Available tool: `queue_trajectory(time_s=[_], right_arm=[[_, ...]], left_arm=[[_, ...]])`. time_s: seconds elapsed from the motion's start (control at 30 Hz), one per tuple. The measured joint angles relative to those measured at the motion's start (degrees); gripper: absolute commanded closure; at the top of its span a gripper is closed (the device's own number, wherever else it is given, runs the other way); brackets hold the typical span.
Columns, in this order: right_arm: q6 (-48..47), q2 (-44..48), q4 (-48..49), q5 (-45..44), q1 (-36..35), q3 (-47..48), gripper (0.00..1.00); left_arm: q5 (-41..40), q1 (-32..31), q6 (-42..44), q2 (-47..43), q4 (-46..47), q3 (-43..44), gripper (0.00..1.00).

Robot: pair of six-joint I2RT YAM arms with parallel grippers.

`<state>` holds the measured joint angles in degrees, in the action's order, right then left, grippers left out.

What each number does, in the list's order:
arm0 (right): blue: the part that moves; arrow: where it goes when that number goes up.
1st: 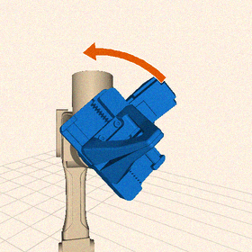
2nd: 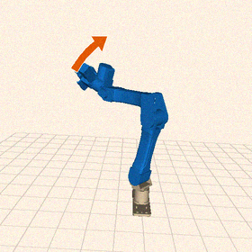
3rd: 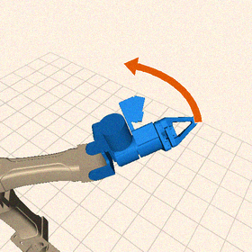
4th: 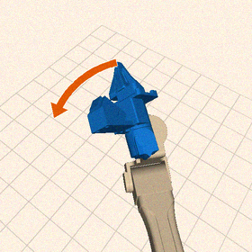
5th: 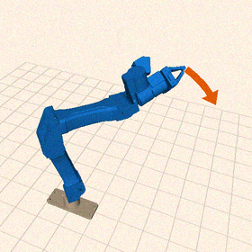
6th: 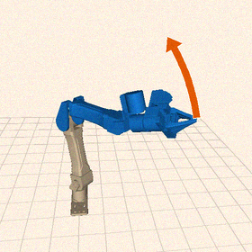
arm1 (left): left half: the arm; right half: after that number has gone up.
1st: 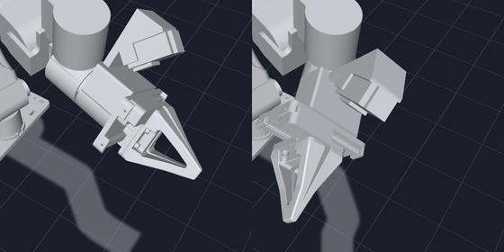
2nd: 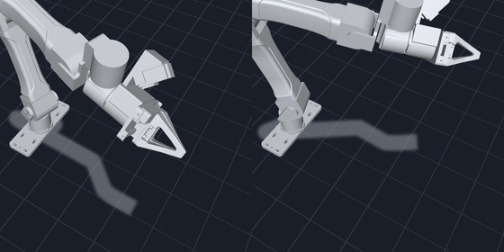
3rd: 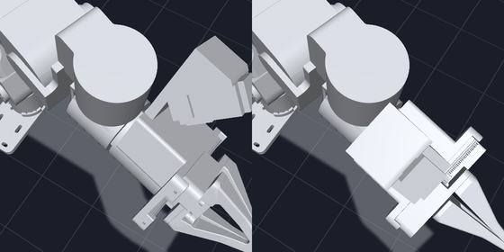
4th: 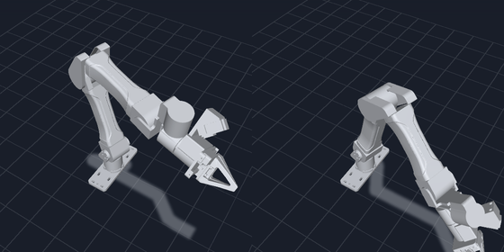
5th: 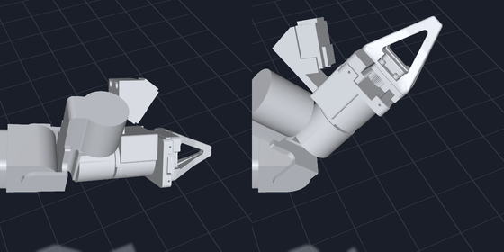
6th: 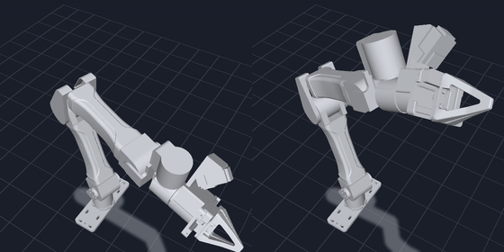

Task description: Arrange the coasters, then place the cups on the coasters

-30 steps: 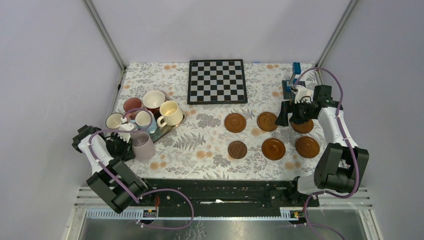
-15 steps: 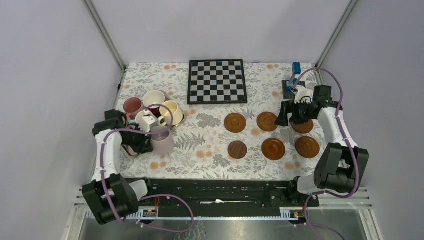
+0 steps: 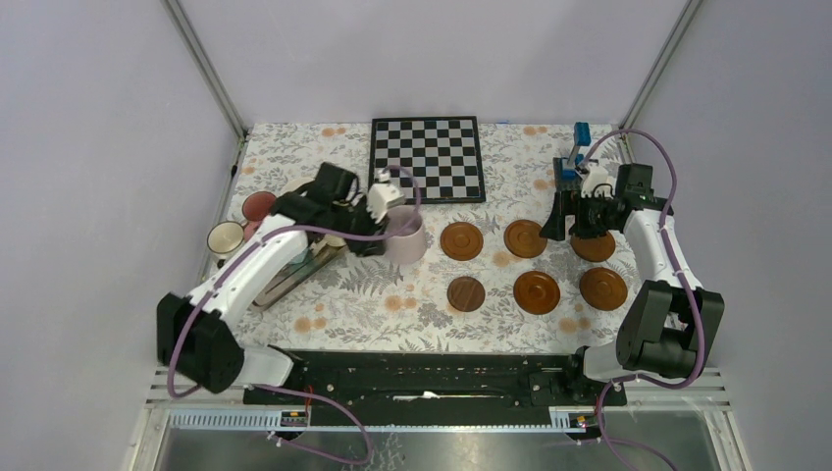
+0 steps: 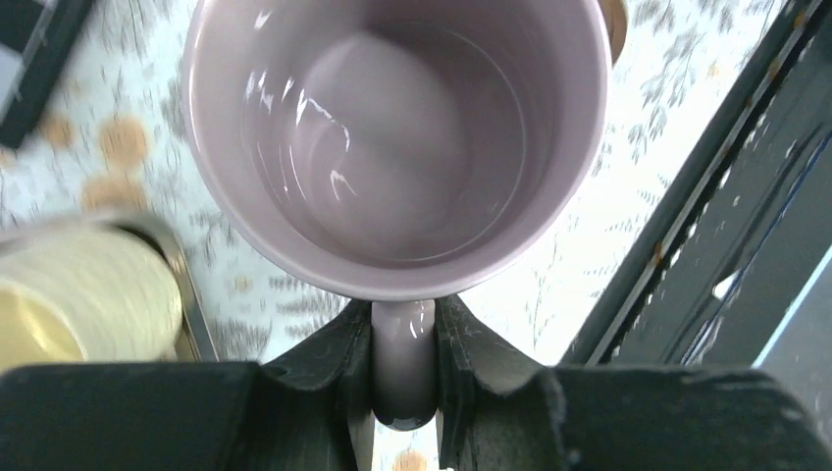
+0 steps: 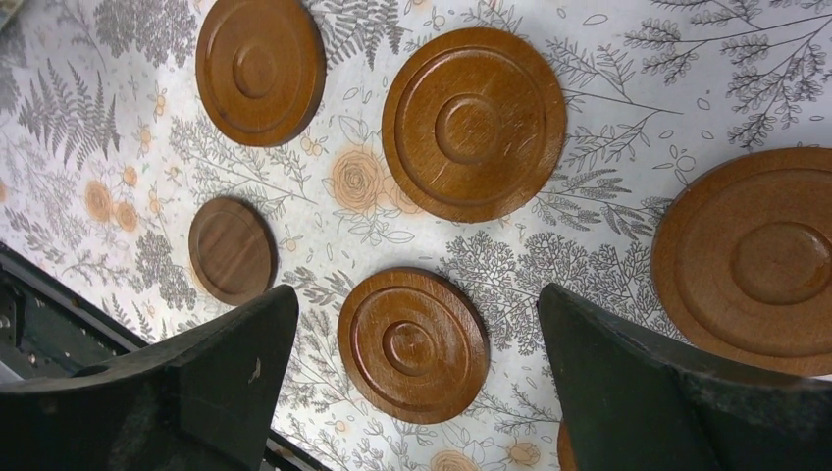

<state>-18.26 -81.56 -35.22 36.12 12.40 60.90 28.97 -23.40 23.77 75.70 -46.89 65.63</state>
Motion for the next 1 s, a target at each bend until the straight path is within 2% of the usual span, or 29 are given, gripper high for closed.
queue_trajectory(time_s=[0.23, 0.47, 0.7, 1.0], right_arm=[[4.7, 0.4, 1.8, 0.2, 4.0, 1.5, 0.00], [7.7, 0.3, 3.9, 0.4, 11.0, 3.2, 0.01], [10.9, 0.1, 7.0, -2.9, 13.2, 2.7, 0.01], [12.7, 0.0, 9.0, -4.1, 13.2, 2.0, 0.01]], left_arm=[[-6.1, -13.4, -9.2, 14.4, 8.8, 14.5, 1.00], [-9.1, -22.2, -13.6, 30.3, 14.1, 30.7, 1.00], [-15.3, -26.6, -18.5, 39.8, 19.5, 37.5, 1.00], [-22.3, -29.5, -22.0, 46.3, 22.7, 38.5, 1.00]])
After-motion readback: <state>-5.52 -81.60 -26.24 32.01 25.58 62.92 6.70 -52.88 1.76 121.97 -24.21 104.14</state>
